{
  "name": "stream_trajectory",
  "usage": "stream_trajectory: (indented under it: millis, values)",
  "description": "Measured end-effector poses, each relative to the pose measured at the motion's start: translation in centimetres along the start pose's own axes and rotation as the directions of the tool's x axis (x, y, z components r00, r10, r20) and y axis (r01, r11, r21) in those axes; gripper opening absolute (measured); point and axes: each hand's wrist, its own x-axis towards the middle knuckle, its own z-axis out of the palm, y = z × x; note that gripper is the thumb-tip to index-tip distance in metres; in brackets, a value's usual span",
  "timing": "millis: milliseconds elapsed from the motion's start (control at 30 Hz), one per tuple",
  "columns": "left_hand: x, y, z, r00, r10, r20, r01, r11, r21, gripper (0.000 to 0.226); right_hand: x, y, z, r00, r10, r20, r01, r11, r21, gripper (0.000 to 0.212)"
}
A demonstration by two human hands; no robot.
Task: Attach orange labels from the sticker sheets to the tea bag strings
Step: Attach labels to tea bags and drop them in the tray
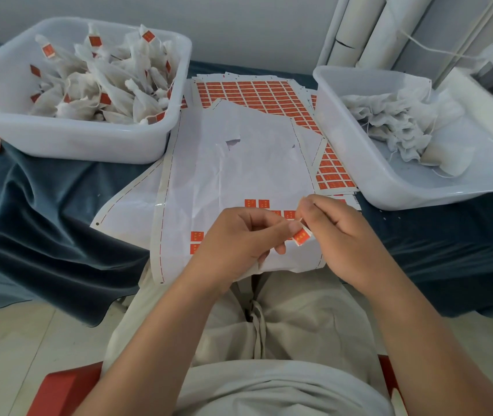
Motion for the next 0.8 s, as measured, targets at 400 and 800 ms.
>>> stream_trajectory:
  millis: [400, 800]
  values:
    - [0.11, -0.15, 0.91, 0.981, 0.102, -0.167, -0.106, 0.994, -0.016, 0.024, -0.13, -0.29, 0.39, 0.998, -0.061, 0.012, 0.06, 0.997, 0.053, 0.024]
    - [0.09, -0.19, 1.01, 0.967, 0.094, -0.237, -0.101, 0.995, -0.018, 0.021, 0.14, -0.04, 0.5, 0.996, 0.002, 0.089, 0.0, 1.0, -0.022, 0.025]
